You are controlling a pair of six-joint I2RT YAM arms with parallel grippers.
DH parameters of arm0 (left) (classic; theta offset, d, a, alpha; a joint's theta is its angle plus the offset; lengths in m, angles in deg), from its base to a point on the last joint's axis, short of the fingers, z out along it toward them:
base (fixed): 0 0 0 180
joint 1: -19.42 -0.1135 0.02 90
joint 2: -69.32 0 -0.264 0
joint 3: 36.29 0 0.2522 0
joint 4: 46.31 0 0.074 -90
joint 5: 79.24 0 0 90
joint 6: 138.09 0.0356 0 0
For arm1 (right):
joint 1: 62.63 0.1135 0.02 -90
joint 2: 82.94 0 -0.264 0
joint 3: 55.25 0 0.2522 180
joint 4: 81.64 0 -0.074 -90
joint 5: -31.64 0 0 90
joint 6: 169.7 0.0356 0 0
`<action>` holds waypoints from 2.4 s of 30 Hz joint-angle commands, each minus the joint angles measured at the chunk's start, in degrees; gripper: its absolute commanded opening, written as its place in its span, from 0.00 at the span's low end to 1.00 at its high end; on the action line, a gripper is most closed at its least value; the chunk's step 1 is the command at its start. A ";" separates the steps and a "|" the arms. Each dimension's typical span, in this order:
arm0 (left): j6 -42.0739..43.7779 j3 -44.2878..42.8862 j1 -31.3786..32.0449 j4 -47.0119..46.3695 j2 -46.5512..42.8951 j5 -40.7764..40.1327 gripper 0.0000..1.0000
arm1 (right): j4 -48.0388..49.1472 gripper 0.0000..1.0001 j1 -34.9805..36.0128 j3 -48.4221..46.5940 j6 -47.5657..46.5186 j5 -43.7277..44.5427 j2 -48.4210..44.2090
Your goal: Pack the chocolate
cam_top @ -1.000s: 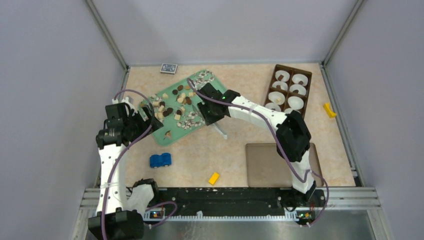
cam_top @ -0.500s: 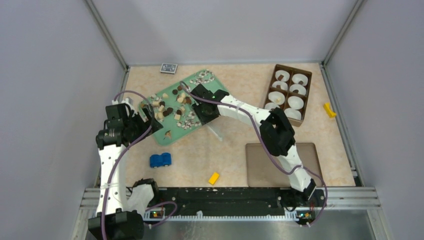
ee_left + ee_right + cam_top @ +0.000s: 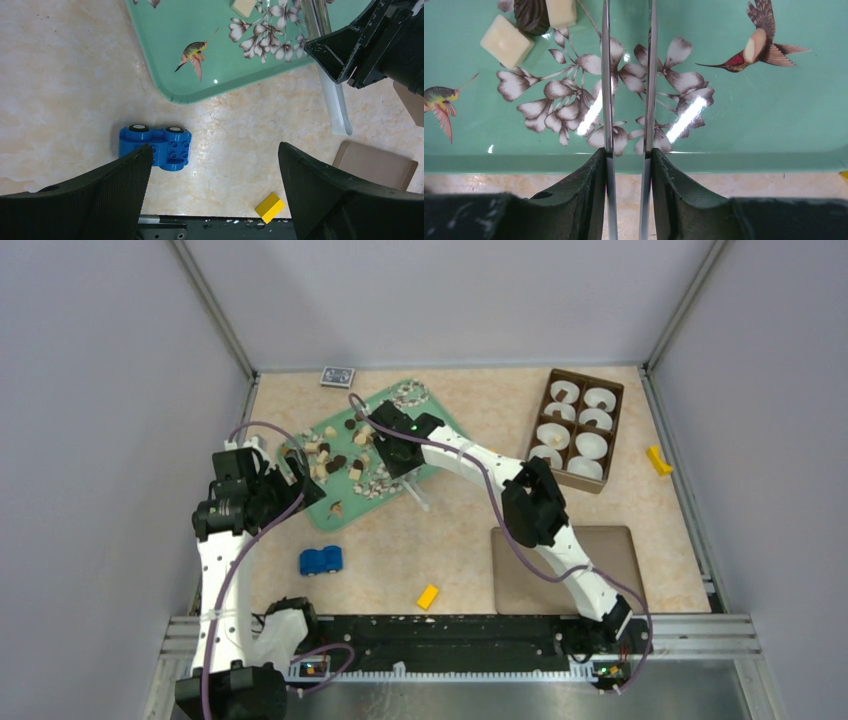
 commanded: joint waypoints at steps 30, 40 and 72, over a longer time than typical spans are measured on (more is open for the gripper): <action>1.18 -4.18 1.04 -1.74 2.64 -1.07 0.99 | 7.23 0.19 -36.57 59.99 5.90 1.73 -66.71; 1.26 -5.49 1.79 -1.53 3.79 -1.28 0.99 | 6.67 0.23 -54.71 65.14 5.47 -8.39 -65.99; 1.17 -4.70 1.93 -2.42 4.55 -1.35 0.99 | 10.16 0.33 -56.69 65.34 6.24 -10.68 -57.82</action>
